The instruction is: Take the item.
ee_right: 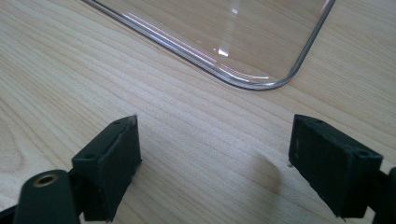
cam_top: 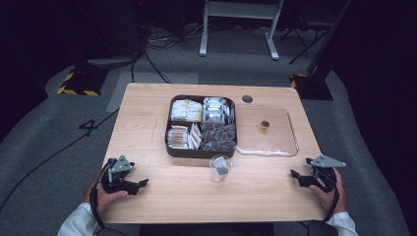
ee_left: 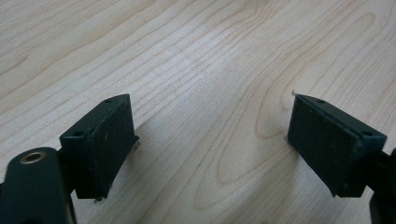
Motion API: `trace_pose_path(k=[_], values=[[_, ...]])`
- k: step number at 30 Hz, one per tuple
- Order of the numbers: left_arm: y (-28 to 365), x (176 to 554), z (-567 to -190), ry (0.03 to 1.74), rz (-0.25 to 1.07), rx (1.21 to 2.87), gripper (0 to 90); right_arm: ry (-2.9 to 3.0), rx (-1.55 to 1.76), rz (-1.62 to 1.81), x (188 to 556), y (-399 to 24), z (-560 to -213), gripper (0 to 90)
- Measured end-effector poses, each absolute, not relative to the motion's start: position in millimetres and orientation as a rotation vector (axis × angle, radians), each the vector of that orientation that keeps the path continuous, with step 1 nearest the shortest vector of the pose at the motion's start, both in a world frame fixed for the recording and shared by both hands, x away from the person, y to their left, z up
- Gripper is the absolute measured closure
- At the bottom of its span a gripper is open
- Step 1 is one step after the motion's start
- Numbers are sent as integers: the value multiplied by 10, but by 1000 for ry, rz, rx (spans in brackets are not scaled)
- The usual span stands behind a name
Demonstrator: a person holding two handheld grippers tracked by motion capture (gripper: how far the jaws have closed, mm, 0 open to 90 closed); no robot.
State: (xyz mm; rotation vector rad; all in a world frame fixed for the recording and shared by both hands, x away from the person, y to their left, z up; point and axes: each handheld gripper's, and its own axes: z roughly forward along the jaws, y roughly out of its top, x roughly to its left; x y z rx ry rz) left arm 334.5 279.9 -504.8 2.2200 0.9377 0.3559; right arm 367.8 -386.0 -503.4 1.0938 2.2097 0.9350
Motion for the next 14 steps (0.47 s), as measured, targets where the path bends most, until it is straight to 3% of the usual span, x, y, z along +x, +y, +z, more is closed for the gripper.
trace_pose_path(k=[14], values=[[2797,3348,-5048,942,355,2219,150,2215,1092,938,3679,-3862,-5034,170]])
